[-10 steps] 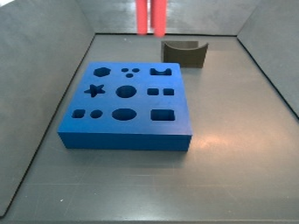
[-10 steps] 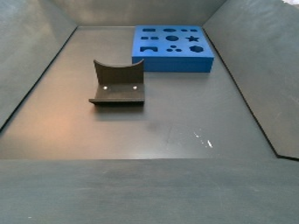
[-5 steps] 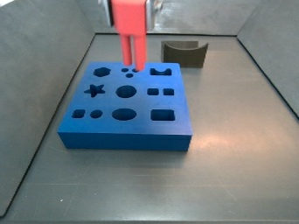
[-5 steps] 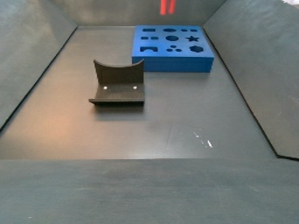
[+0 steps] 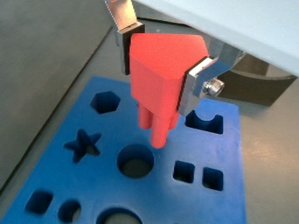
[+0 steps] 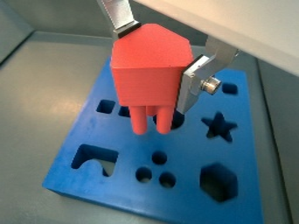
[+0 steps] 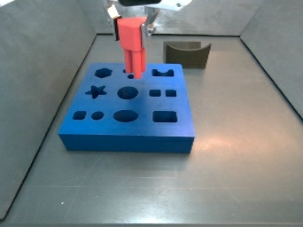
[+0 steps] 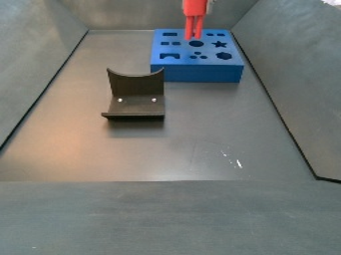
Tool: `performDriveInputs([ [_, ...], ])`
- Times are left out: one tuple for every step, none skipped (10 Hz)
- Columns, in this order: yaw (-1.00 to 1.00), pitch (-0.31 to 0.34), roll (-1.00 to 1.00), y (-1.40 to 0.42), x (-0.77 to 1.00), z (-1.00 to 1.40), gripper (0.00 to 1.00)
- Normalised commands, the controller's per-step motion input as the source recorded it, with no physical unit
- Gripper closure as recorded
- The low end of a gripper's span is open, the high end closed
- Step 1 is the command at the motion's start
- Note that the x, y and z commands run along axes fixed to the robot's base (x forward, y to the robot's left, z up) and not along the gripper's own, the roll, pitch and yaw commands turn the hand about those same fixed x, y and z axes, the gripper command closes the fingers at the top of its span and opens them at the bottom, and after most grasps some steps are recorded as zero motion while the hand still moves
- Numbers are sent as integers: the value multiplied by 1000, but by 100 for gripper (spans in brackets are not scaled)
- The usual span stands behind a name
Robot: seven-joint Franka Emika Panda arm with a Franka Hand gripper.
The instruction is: Insert the 3 prong object.
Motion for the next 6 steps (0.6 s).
performDriveInputs([
  [-929, 1, 3, 77, 0, -129, 100],
  [-923, 10, 10, 83, 0, -143, 100],
  [-906, 23, 29, 94, -3, -160, 100],
  [-837, 23, 47, 143, -31, -146, 100],
  [-149, -20, 54, 211, -237, -86, 100],
  [0, 0, 40, 60, 0, -46, 100],
])
